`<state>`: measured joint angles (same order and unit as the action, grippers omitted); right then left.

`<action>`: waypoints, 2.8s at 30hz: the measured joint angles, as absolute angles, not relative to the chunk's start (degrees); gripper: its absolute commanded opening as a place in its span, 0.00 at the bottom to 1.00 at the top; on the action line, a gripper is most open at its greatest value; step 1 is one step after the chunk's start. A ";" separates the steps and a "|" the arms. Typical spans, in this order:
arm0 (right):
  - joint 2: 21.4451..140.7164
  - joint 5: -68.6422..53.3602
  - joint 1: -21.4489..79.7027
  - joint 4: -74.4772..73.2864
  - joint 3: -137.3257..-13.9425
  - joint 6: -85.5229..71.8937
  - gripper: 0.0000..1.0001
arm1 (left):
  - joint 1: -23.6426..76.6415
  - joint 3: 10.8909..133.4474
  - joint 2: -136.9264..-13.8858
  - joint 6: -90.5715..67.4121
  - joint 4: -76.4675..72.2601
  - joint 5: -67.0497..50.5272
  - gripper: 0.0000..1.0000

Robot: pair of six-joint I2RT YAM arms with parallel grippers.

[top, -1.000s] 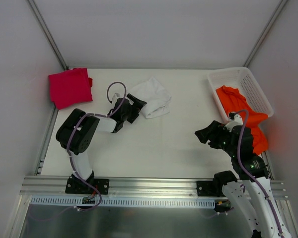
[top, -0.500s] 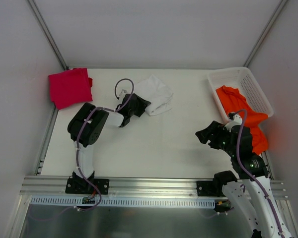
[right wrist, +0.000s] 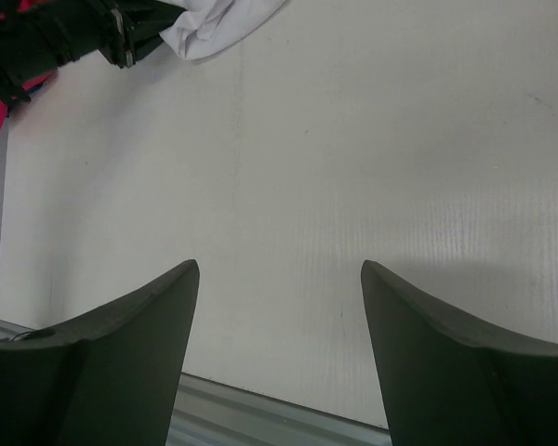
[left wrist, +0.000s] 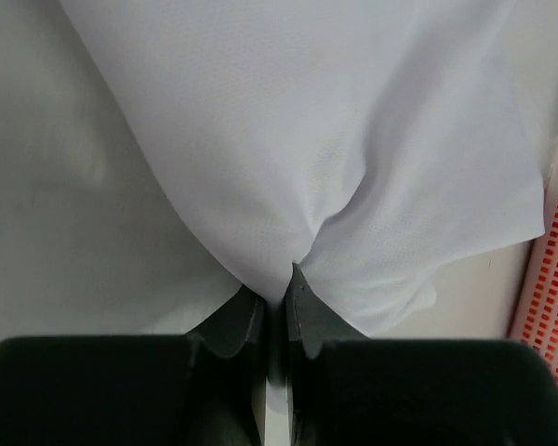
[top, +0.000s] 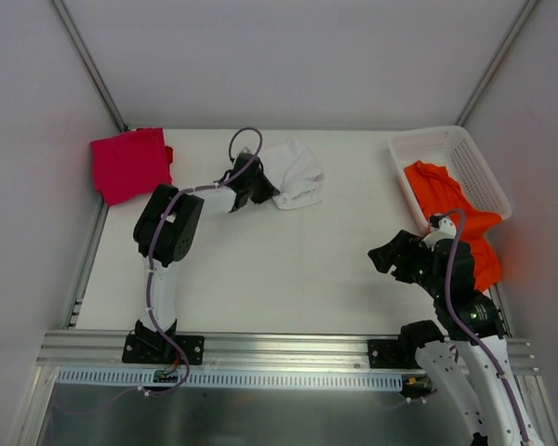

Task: Fold and stack the t-shirts
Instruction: Neatly place the folded tshirt to the corner

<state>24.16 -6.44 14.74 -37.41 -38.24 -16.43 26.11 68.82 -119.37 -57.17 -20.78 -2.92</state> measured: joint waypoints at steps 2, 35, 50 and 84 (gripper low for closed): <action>23.97 -6.61 14.74 -37.36 -38.24 -16.51 0.75 | 24.99 77.41 -120.88 -50.04 -10.63 -4.05 0.00; 9.02 -9.28 14.74 -42.44 -38.83 -18.17 0.76 | 5.04 103.74 -120.51 3.49 33.65 21.26 0.00; 11.40 -9.47 14.74 -40.75 -35.20 -17.98 0.76 | 2.57 113.36 -119.96 3.95 33.76 24.60 0.00; 14.90 -9.69 14.74 -36.18 -30.11 -17.96 0.76 | -15.27 103.39 -112.16 -14.24 33.65 31.51 0.72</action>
<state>14.90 -9.69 14.74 -36.18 -30.11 -17.96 -15.27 103.39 -112.16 -14.24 33.65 31.51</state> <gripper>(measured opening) 0.762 0.393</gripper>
